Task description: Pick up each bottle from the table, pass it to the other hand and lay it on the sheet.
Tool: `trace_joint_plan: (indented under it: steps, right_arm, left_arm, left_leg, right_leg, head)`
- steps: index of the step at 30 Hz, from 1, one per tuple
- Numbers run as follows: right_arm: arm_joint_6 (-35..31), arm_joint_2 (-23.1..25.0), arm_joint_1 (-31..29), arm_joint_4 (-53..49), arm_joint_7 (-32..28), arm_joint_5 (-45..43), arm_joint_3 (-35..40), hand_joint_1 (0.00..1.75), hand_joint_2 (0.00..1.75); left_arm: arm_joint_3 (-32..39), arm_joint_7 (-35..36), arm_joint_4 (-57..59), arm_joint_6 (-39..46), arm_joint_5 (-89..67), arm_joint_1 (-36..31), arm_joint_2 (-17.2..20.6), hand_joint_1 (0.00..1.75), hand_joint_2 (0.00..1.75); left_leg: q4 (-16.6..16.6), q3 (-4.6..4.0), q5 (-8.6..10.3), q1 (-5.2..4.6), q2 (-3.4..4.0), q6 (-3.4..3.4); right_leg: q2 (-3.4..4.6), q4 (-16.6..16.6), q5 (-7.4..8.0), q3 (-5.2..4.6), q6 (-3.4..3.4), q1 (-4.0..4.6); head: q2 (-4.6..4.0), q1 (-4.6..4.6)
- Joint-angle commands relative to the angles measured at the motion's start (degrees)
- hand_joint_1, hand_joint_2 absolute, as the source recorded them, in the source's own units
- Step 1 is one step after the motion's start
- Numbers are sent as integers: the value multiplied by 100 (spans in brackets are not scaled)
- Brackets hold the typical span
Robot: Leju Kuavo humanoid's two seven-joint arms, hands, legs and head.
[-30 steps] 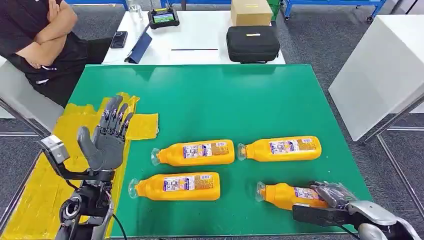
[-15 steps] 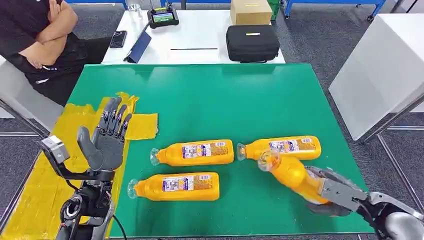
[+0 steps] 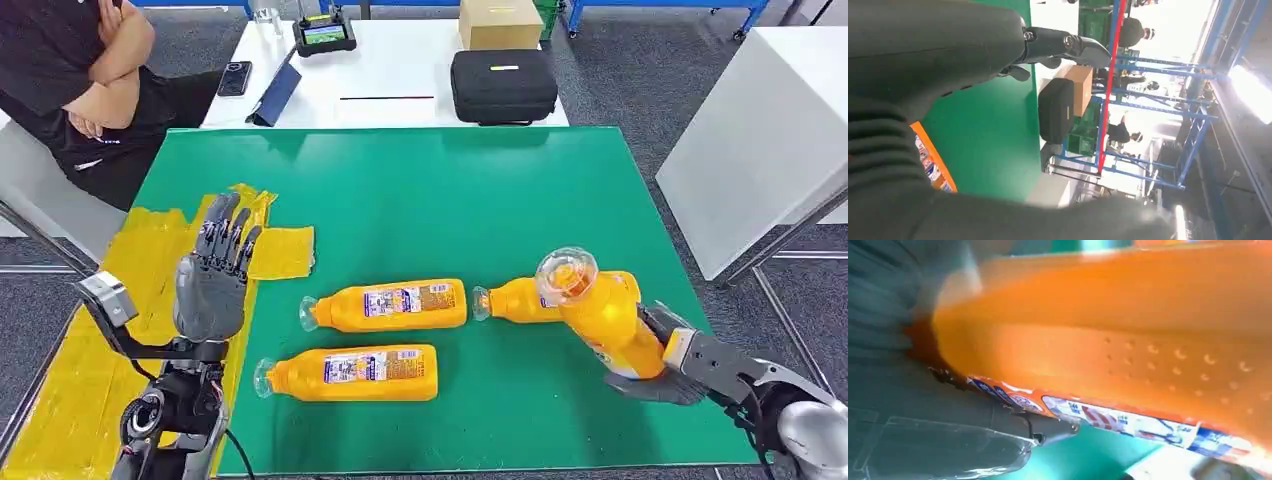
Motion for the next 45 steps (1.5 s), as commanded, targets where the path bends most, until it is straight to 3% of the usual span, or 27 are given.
trace_joint_plan:
  steps: [1, 6, 11, 20, 26, 38, 45]
  right_arm:
    - [-321, 1427, -1698, 1139, 95, -29, 1079, 175, 175]
    - [-655, 2118, -1800, 958, 409, 190, 1293, 175, 175]
    - [-615, 2388, -2145, 1202, 657, 384, 1595, 175, 175]
    - [-1217, 3055, -2669, 1962, 780, 925, 1824, 175, 175]
    - [-1361, 3264, -2999, 2248, 963, 1235, 2072, 175, 175]
    - [-1392, 3726, -3116, 2439, 1226, 1323, 1967, 175, 175]
    - [-1359, 3868, -3272, 2745, 1322, 1605, 2059, 175, 175]
  left_arm:
    - [-286, 133, 43, -86, 112, -89, 117, 0, 175]
    - [-493, 230, -101, -162, 177, -47, 142, 0, 175]
    - [-595, 317, 4, -263, 574, -199, 190, 0, 175]
    - [-1174, 873, 331, -127, 1294, -620, 23, 0, 175]
    - [-1389, 982, 229, 159, 1183, -883, -101, 0, 175]
    - [-1422, 923, 127, 1159, 444, -1101, -227, 0, 175]
    - [-1409, 920, 77, 1299, 321, -1170, -236, 0, 175]
  left_leg:
    - [-10, 25, -3, 12, 48, -27]
    - [-9, 30, 1, 16, 35, -32]
    - [-1, 17, 0, 12, 28, -29]
    - [0, 12, 6, 10, 12, -31]
    - [2, 0, 9, 6, -3, -19]
    - [7, 2, 5, 10, -2, -28]
    - [11, 5, 4, 13, 1, -34]
  right_leg:
    - [38, -15, 13, 14, -4, 11]
    - [30, -8, 8, 13, -5, 13]
    - [27, 10, 4, -1, -3, 8]
    - [11, 11, 3, -3, -2, 5]
    - [1, 15, 1, -12, -2, 2]
    - [-1, 18, -2, -9, -1, 6]
    - [-2, 21, -3, -6, -2, 9]
  head:
    - [0, 0]
    - [0, 2]
    - [0, 2]
    - [0, 4]
    - [0, 0]
    - [0, 2]
    - [0, 2]
